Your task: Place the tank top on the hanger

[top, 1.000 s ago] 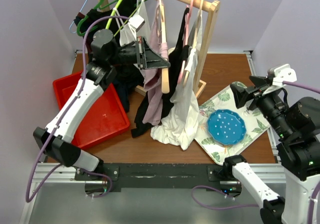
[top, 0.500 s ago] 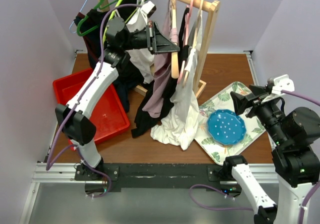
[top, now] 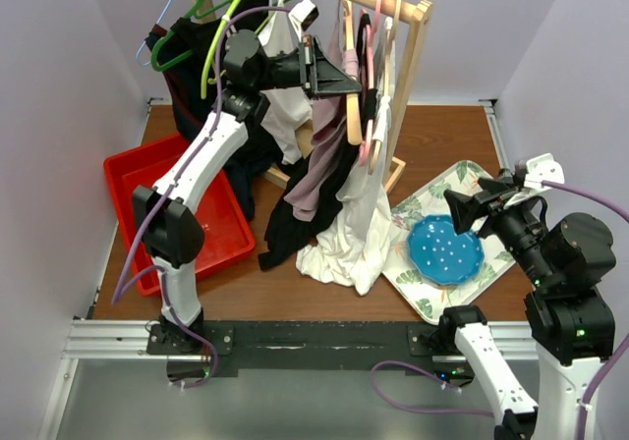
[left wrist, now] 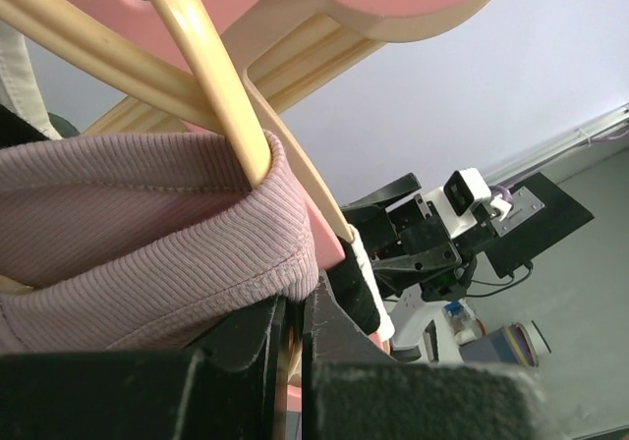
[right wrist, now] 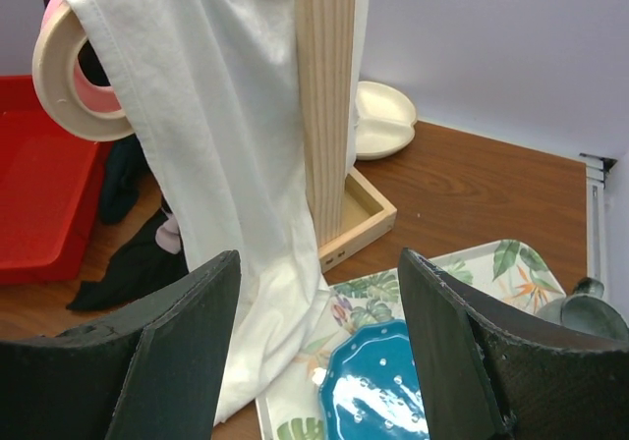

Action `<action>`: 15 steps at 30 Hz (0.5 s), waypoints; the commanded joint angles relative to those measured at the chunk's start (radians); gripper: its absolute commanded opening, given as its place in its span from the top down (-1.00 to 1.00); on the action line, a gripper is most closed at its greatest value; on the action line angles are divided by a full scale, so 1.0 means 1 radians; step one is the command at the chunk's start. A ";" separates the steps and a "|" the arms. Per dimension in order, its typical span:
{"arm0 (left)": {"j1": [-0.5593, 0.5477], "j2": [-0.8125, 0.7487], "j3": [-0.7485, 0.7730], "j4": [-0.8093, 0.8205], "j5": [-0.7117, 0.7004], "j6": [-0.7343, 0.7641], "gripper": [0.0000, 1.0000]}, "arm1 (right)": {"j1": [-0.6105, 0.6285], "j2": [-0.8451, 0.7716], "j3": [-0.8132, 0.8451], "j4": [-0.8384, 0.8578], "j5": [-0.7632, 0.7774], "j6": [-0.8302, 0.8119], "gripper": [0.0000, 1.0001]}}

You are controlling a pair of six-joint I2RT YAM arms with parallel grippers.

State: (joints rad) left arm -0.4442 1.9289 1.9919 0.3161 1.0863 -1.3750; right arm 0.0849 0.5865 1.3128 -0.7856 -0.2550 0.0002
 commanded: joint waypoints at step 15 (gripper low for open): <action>0.076 -0.255 -0.166 -0.110 -0.046 0.180 0.05 | -0.045 -0.010 0.008 0.031 -0.036 0.023 -0.39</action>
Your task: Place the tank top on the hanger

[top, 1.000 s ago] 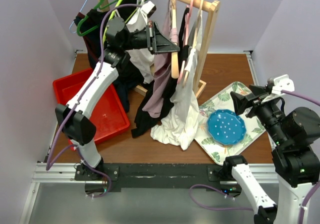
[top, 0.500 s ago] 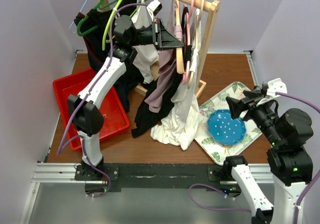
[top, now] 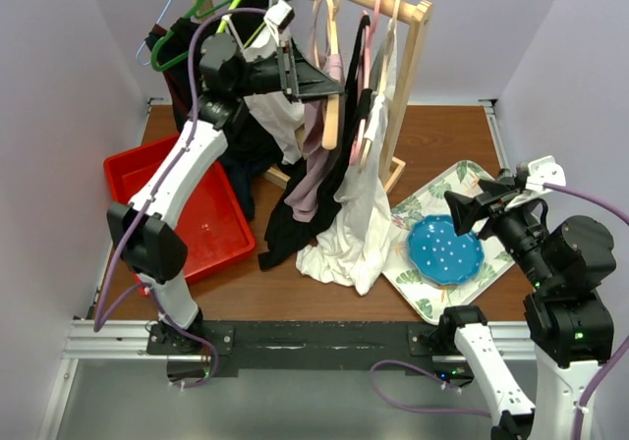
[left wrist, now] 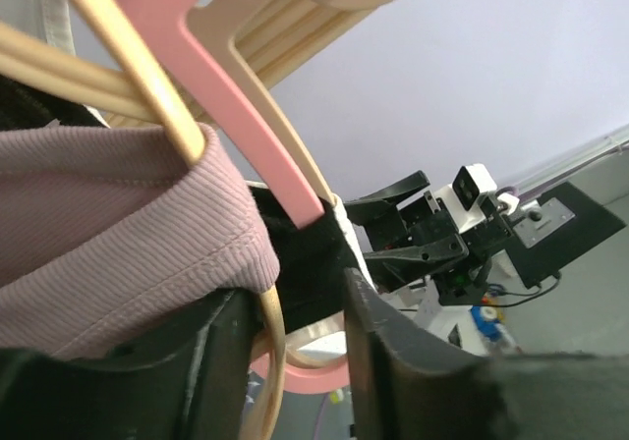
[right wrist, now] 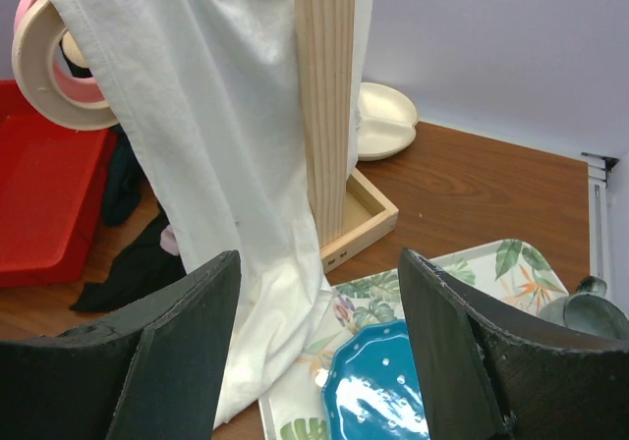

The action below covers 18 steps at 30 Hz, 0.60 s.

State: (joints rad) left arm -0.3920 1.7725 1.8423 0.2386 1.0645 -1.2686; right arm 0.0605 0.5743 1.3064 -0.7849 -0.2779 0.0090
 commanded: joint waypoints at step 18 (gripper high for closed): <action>0.183 -0.614 -0.207 -0.712 -0.411 0.796 -0.99 | -0.125 0.081 0.071 0.044 0.016 0.051 -0.66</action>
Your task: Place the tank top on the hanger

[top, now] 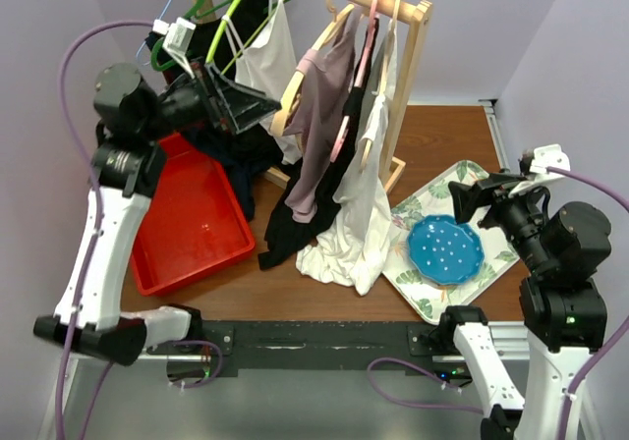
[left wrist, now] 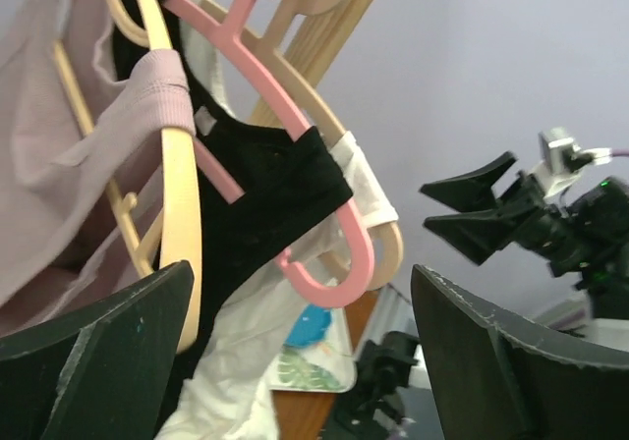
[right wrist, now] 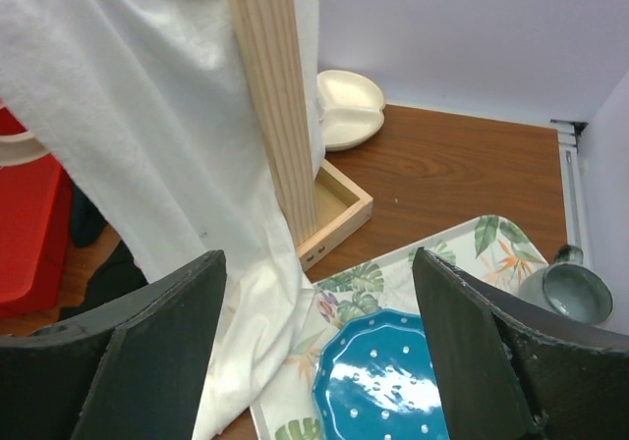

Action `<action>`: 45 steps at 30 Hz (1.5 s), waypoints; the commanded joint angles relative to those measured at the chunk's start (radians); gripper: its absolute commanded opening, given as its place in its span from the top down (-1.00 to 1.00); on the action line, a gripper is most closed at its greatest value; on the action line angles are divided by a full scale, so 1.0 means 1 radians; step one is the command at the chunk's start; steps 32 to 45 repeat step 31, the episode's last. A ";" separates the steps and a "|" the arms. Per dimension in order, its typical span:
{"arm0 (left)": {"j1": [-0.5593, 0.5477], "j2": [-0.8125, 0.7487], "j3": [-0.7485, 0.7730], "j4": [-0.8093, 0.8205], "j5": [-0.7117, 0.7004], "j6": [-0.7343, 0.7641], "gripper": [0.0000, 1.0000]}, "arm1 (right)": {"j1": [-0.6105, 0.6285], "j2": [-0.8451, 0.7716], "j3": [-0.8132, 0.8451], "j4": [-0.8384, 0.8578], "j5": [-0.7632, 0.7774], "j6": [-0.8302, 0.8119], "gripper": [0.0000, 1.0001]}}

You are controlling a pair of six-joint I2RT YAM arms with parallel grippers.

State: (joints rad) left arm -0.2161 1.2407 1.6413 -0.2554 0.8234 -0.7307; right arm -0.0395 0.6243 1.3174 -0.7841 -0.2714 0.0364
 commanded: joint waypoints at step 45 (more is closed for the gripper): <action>-0.101 -0.744 -0.207 -0.463 -0.925 0.530 -1.00 | -0.178 0.144 0.356 0.032 0.222 0.197 -0.97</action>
